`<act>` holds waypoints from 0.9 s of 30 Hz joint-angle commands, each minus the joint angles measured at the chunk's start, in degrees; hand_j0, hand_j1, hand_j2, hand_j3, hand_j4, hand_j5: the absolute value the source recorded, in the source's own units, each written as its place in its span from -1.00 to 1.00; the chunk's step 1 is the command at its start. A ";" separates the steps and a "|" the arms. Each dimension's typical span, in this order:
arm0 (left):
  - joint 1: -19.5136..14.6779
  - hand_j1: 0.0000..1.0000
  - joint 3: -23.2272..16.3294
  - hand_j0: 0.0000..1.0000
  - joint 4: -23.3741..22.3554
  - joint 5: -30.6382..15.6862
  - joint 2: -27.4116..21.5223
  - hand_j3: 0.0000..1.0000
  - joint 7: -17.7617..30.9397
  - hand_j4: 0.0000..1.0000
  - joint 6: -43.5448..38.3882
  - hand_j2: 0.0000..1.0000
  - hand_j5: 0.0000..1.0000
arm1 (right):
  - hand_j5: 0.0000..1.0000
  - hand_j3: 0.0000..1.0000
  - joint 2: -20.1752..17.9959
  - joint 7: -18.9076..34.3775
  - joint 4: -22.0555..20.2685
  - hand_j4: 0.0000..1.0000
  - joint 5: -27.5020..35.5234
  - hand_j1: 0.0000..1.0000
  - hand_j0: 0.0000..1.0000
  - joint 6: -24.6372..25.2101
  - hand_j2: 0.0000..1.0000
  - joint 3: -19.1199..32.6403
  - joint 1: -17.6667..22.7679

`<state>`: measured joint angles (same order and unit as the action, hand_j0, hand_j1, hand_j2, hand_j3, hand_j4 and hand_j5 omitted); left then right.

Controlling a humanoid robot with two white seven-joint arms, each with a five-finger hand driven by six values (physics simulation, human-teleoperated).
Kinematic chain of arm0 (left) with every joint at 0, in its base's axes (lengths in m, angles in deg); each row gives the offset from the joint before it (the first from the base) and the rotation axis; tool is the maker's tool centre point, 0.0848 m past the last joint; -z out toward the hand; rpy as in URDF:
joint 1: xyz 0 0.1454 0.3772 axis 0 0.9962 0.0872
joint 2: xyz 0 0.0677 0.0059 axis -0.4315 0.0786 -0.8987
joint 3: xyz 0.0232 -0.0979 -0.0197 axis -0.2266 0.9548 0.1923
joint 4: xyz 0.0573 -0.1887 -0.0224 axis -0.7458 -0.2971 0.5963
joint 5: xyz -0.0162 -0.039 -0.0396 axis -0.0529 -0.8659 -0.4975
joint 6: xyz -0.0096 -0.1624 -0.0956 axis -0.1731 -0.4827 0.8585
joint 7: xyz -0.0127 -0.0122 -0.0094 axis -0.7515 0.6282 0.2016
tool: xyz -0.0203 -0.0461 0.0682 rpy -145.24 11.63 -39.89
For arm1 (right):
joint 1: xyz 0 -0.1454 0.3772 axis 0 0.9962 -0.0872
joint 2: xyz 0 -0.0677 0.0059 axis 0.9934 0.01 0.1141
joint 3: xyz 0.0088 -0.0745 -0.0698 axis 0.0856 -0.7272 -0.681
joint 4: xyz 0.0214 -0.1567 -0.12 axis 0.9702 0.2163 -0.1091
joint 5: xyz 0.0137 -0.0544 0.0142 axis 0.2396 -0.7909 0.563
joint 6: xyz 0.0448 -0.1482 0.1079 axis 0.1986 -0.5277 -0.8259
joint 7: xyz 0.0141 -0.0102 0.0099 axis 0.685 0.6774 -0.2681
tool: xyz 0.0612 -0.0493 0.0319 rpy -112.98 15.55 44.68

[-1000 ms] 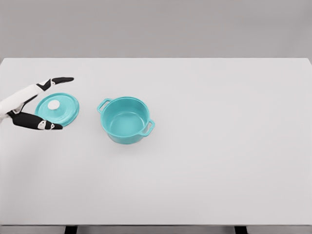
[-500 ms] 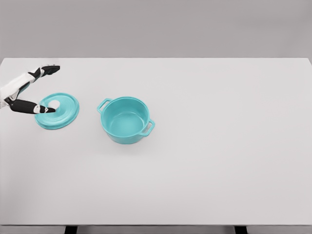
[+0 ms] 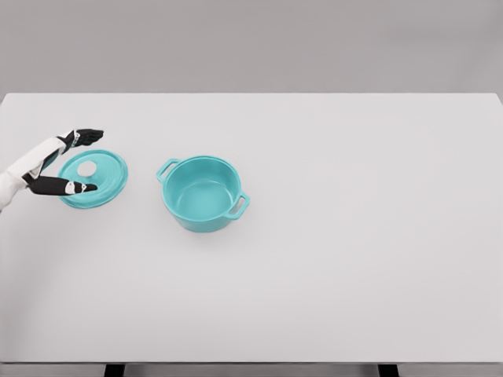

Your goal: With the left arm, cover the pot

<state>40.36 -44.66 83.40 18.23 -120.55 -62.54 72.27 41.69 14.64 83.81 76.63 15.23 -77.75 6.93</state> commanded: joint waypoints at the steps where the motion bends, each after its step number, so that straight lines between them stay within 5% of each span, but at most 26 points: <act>1: 0.00 0.76 -0.02 0.76 -0.43 -0.38 0.19 0.76 -0.02 0.76 -0.08 0.76 0.76 | 1.00 1.00 0.00 0.02 0.00 1.00 -0.03 1.00 1.00 -0.07 1.00 0.01 0.00; 27: -3.78 0.81 -0.02 0.81 -10.10 2.96 4.14 0.81 -0.64 0.81 -0.08 0.81 0.81 | 1.00 1.00 0.00 0.02 0.00 1.00 -0.03 1.00 1.00 0.01 1.00 0.01 0.00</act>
<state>36.14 -44.77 74.05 21.34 -117.07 -63.09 72.26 41.69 14.64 83.81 76.63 15.25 -77.75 6.93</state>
